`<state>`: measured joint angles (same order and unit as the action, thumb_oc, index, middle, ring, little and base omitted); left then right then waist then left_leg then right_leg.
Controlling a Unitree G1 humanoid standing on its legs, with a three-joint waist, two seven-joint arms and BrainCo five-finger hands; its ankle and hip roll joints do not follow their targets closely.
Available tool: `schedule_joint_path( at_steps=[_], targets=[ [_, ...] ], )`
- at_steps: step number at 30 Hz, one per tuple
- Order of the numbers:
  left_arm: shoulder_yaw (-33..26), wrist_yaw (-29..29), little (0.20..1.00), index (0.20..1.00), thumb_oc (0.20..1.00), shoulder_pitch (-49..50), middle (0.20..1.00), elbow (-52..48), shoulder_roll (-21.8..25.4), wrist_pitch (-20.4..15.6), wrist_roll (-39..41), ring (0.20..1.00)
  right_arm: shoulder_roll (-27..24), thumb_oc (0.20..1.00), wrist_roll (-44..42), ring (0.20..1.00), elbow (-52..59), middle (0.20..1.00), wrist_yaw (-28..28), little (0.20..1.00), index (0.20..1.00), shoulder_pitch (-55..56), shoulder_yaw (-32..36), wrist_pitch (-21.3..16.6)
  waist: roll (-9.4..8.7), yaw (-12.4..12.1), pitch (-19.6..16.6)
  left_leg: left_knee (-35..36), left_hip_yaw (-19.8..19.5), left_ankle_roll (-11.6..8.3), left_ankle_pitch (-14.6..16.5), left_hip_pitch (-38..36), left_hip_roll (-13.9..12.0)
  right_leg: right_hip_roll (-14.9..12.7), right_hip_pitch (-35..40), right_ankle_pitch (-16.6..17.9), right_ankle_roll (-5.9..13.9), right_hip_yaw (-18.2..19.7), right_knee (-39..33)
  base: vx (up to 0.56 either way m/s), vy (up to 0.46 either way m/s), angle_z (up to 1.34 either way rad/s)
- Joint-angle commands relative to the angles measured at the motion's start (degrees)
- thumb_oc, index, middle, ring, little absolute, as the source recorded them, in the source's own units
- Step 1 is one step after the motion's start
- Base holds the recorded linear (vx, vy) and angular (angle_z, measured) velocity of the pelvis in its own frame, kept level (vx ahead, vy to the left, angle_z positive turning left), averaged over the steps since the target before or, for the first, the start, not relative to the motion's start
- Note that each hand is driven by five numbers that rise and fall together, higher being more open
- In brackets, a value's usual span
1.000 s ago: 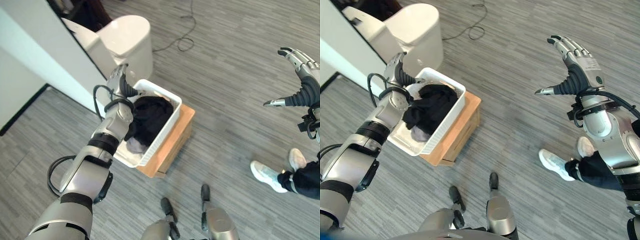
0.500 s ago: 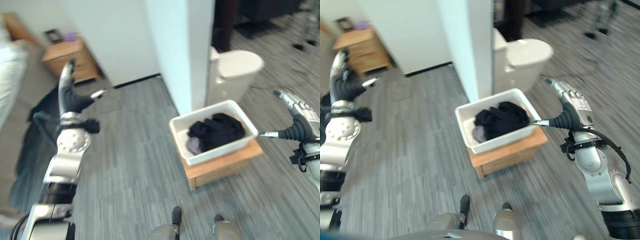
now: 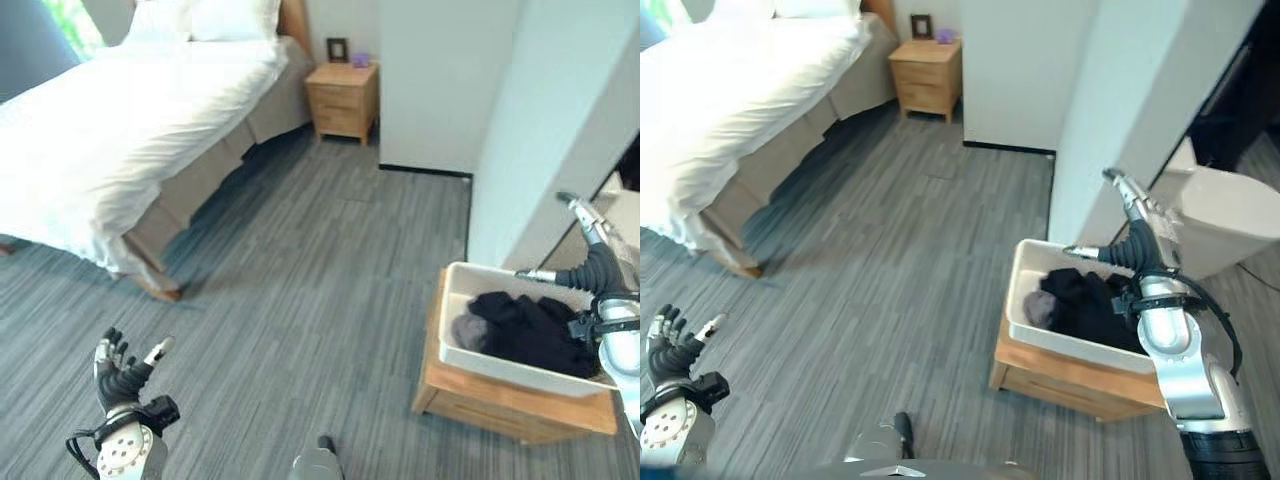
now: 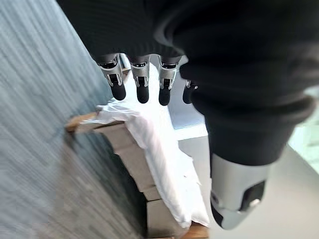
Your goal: Pick up bed clothes into laundry basket.
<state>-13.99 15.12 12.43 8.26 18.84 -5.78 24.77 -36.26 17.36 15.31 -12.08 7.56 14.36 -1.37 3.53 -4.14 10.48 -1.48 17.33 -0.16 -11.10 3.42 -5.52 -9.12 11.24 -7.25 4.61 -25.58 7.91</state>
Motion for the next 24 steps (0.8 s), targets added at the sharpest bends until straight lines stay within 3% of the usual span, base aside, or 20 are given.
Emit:
schedule_joint_path(
  at_steps=[1, 3, 5, 7, 8, 9, 10, 11, 13, 14, 18, 22, 24],
  targets=[
    [-4.74, -2.10, 1.000, 1.000, 1.000, 0.00, 1.000, -5.78, 3.08, -1.31, 2.68, 1.000, -1.79, 1.000, -1.80, 1.000, 0.59, 1.000, -2.47, 1.000, 1.000, -7.36, 3.31, -1.74, -3.73, 3.50, 0.04, -9.77, 14.92, -8.39, 9.27, -3.43, -16.63, -0.75, 0.29, 0.35, -0.35, -4.34, -12.32, -0.11, 0.149, 3.12],
    [-2.89, -4.14, 1.000, 1.000, 1.000, 0.12, 1.000, -6.96, 2.33, -0.10, 3.64, 1.000, -1.31, 1.000, -2.51, 1.000, 0.47, 1.000, -3.24, 1.000, 1.000, -5.90, 5.77, -1.43, -3.13, 5.34, -1.50, -3.65, 23.00, -9.13, 5.32, -7.46, -19.45, -2.39, 0.01, 2.25, 0.09, -11.89, -11.46, -0.14, 0.369, 1.76],
    [-1.25, -6.07, 1.000, 1.000, 1.000, 0.70, 1.000, -8.38, 2.01, 0.44, 3.69, 1.000, -0.76, 1.000, -3.05, 1.000, -0.02, 1.000, -3.07, 1.000, 1.000, -5.38, 6.39, -1.07, -2.40, 4.96, -2.21, 0.31, 21.40, -9.04, 5.25, -8.38, -17.25, -3.30, -0.29, 3.19, 0.93, -13.57, -9.93, -0.02, 0.368, 1.81],
    [-0.09, -6.94, 1.000, 1.000, 1.000, 0.38, 1.000, -9.40, 1.56, 0.65, 3.43, 1.000, 0.29, 1.000, -3.55, 1.000, -1.48, 1.000, -3.83, 1.000, 1.000, -5.21, 6.89, -0.78, -2.64, 4.61, -2.45, 2.75, 17.86, -8.28, 5.44, -7.37, -13.78, -6.10, -0.79, 4.18, 2.40, -14.24, -6.54, 0.05, 0.357, 1.65],
    [1.13, -7.37, 1.000, 1.000, 1.000, 0.10, 1.000, -9.94, 1.58, 0.84, 3.17, 1.000, 1.30, 1.000, -3.58, 1.000, -2.21, 1.000, -3.99, 1.000, 1.000, -5.46, 6.49, -0.72, -2.93, 4.34, -2.28, 4.01, 16.03, -6.97, 6.48, -7.22, -11.40, -8.46, -1.69, 4.05, 3.19, -14.43, -1.69, 0.10, 0.403, 0.80],
    [1.91, -7.64, 1.000, 1.000, 1.000, -0.02, 1.000, -10.40, 1.68, 0.75, 2.84, 1.000, 1.87, 1.000, -3.52, 1.000, -2.44, 1.000, -3.80, 1.000, 1.000, -5.60, 6.26, -0.68, -3.09, 4.72, -1.89, 4.98, 14.57, -5.84, 7.37, -7.63, -9.71, -10.60, -3.16, 4.65, 3.49, -13.53, 3.05, 0.11, 0.401, 1.07],
    [3.07, -7.57, 1.000, 1.000, 1.000, -0.88, 1.000, -10.64, 2.72, 0.34, 2.00, 1.000, 2.83, 1.000, -3.85, 1.000, -3.13, 1.000, -4.21, 1.000, 1.000, -6.02, 5.65, -0.87, -4.12, 5.70, -0.93, 5.62, 12.44, -4.38, 9.24, -7.81, -7.21, -13.80, -6.20, 5.64, 5.50, -9.95, 9.45, 0.12, 0.296, 1.04],
    [4.39, -7.43, 1.000, 1.000, 1.000, -1.91, 1.000, -10.54, 3.41, 0.06, 1.39, 1.000, 3.68, 1.000, -4.54, 1.000, -3.65, 1.000, -4.13, 1.000, 1.000, -6.19, 5.20, -0.92, -4.76, 6.97, -0.09, 5.80, 10.53, -3.70, 10.11, -7.78, -6.02, -13.89, -8.62, 6.56, 6.15, -4.67, 11.87, 0.08, 0.229, 1.16],
    [6.30, -7.12, 1.000, 1.000, 1.000, -4.39, 1.000, -9.83, 4.65, -0.07, 0.42, 1.000, 4.63, 1.000, -5.13, 1.000, -4.58, 1.000, -4.47, 1.000, 1.000, -4.95, 5.17, -1.31, -5.30, 9.48, 1.87, 5.99, 7.77, -2.62, 9.79, -6.84, -4.21, -9.14, -13.21, 6.62, 6.64, 7.43, 12.24, -0.01, 0.138, 1.35],
    [7.06, -7.13, 1.000, 1.000, 1.000, -5.52, 1.000, -10.05, 4.89, -0.14, 0.19, 1.000, 5.10, 1.000, -5.26, 1.000, -4.77, 1.000, -4.64, 1.000, 1.000, -4.01, 5.66, -1.58, -5.14, 9.97, 2.55, 6.21, 6.01, -2.42, 10.03, -6.57, -3.80, -7.10, -14.54, 5.07, 6.31, 11.39, 12.19, -0.04, 0.094, 1.67],
    [10.54, -7.16, 1.000, 1.000, 1.000, -10.57, 1.000, -9.95, 5.54, -1.16, -2.32, 1.000, 9.59, 1.000, -12.54, 1.000, -5.87, 1.000, -4.54, 1.000, 1.000, -1.14, 7.35, -3.76, -5.83, 12.86, 3.39, 6.48, -1.50, -2.77, 10.25, -5.12, -1.95, -0.63, -15.45, 0.40, 3.92, 19.03, 5.97, 0.07, 0.031, 1.56],
    [10.15, -6.34, 1.000, 1.000, 1.000, -11.80, 1.000, -12.16, 4.81, -2.79, -5.59, 1.000, 16.15, 1.000, -22.82, 1.000, -7.85, 1.000, -2.77, 1.000, 1.000, 2.27, 5.94, -7.10, -6.91, 14.54, 3.07, 6.48, -7.06, -1.97, 10.85, -4.97, 2.17, 6.51, -14.45, 1.64, 1.34, 26.53, -0.30, 0.10, 0.023, 1.78],
    [9.68, -5.77, 1.000, 1.000, 1.000, -11.43, 1.000, -12.79, 4.57, -3.45, -7.35, 1.000, 18.21, 1.000, -26.46, 1.000, -9.55, 1.000, -1.31, 1.000, 1.000, 2.15, 2.84, -8.29, -6.99, 13.93, 2.75, 6.48, -8.41, -1.54, 11.42, -5.54, 3.80, 6.68, -13.37, 2.52, 0.72, 27.09, -2.96, 0.07, -0.018, 0.93]
  ],
)
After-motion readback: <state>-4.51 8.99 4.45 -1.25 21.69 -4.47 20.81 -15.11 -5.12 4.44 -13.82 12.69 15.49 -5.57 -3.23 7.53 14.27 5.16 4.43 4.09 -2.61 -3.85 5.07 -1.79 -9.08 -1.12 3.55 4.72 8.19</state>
